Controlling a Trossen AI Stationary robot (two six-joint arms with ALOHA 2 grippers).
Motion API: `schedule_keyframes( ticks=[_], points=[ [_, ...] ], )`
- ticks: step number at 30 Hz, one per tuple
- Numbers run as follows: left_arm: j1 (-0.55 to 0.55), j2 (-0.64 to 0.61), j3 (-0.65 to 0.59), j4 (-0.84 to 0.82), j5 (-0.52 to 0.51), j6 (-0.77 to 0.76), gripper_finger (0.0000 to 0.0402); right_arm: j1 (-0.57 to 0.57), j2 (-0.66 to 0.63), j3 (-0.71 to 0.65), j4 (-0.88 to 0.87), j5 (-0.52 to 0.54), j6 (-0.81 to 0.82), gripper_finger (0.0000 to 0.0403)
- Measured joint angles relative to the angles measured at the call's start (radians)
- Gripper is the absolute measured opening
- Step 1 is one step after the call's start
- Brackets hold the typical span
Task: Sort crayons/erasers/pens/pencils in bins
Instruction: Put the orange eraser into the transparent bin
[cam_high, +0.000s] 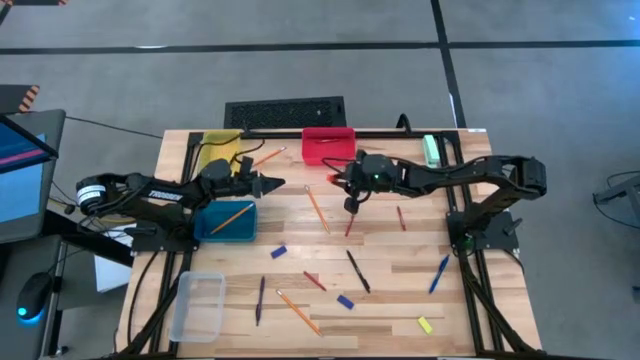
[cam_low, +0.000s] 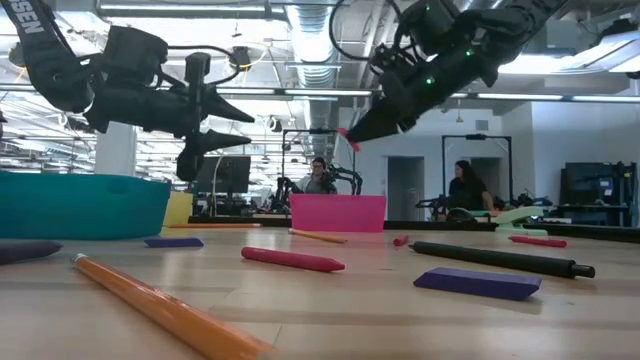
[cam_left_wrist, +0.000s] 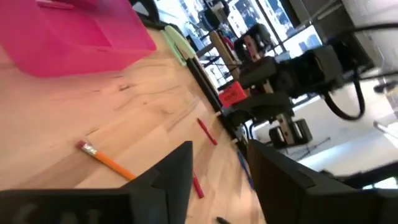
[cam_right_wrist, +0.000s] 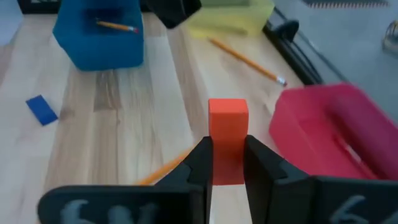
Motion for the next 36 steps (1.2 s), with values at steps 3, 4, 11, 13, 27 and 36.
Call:
schedule_keyframes(
  ticks=[3, 4, 11, 13, 27, 36],
  points=[
    [-0.028, 0.000, 0.029, -0.040, -0.038, -0.008, 0.0161, -0.002, 0.000, 0.000, 0.015, 0.003, -0.040, 0.0075],
    [-0.040, 0.000, 0.047, -0.067, -0.043, -0.007, 0.0162, -0.002, 0.000, 0.000, 0.014, 0.003, -0.050, 0.0075],
    [-0.095, 0.000, 0.207, -0.295, -0.104, 0.035, 0.0164, 0.003, 0.000, 0.000, 0.007, 0.004, -0.111, 0.0075],
    [-0.103, 0.000, 0.248, -0.357, -0.116, 0.038, 0.0164, 0.011, 0.000, 0.000, 0.003, 0.010, -0.136, 0.0075],
    [-0.193, 0.315, 0.549, -0.419, -0.048, 0.043, 0.0164, 0.099, 0.012, 0.001, -0.017, 0.087, -0.243, 0.0075],
    [-0.201, 0.375, 0.594, -0.422, -0.044, 0.028, 0.0164, 0.105, 0.013, 0.001, -0.020, 0.095, -0.248, 0.0075]
  ],
)
